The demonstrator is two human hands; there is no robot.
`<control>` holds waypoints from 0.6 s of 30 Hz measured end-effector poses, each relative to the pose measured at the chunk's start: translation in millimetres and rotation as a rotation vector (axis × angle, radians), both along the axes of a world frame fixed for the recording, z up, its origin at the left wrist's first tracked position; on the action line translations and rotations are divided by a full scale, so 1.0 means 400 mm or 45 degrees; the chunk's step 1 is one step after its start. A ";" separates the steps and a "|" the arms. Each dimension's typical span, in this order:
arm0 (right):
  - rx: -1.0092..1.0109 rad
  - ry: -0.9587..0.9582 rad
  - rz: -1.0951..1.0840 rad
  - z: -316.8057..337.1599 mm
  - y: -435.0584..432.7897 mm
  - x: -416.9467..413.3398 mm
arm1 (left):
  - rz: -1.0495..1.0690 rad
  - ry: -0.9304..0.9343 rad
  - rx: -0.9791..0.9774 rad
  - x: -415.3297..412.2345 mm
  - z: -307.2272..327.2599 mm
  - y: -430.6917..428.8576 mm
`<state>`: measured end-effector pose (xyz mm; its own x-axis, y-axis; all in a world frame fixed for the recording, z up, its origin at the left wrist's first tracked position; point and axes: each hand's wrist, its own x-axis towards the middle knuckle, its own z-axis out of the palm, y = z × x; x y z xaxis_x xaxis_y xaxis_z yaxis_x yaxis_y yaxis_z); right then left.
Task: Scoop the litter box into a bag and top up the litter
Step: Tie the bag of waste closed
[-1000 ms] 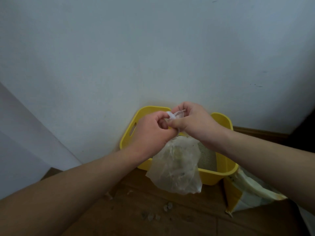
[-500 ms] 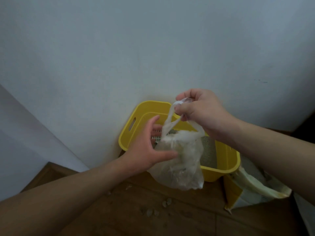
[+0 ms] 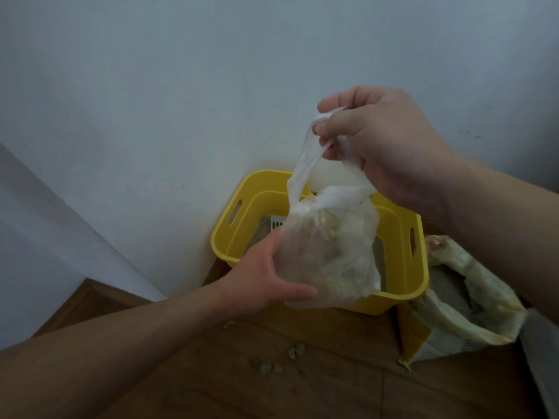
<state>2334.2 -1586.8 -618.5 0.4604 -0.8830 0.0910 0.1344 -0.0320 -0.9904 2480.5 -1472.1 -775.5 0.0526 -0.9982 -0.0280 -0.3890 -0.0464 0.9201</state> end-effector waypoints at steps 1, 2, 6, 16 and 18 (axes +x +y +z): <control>0.002 -0.013 -0.007 0.004 -0.005 -0.002 | 0.003 0.001 0.002 -0.002 -0.002 -0.004; 0.001 -0.023 -0.016 0.008 -0.010 -0.003 | 0.008 0.003 0.001 -0.002 -0.005 -0.010; -0.024 -0.038 -0.058 0.027 -0.035 -0.004 | 0.000 -0.009 -0.004 0.000 0.005 -0.049; -0.001 0.171 -0.111 0.169 -0.102 -0.024 | 0.097 0.056 0.015 -0.091 0.110 -0.150; 0.027 0.224 -0.132 0.213 -0.098 -0.040 | 0.137 0.092 0.041 -0.129 0.155 -0.142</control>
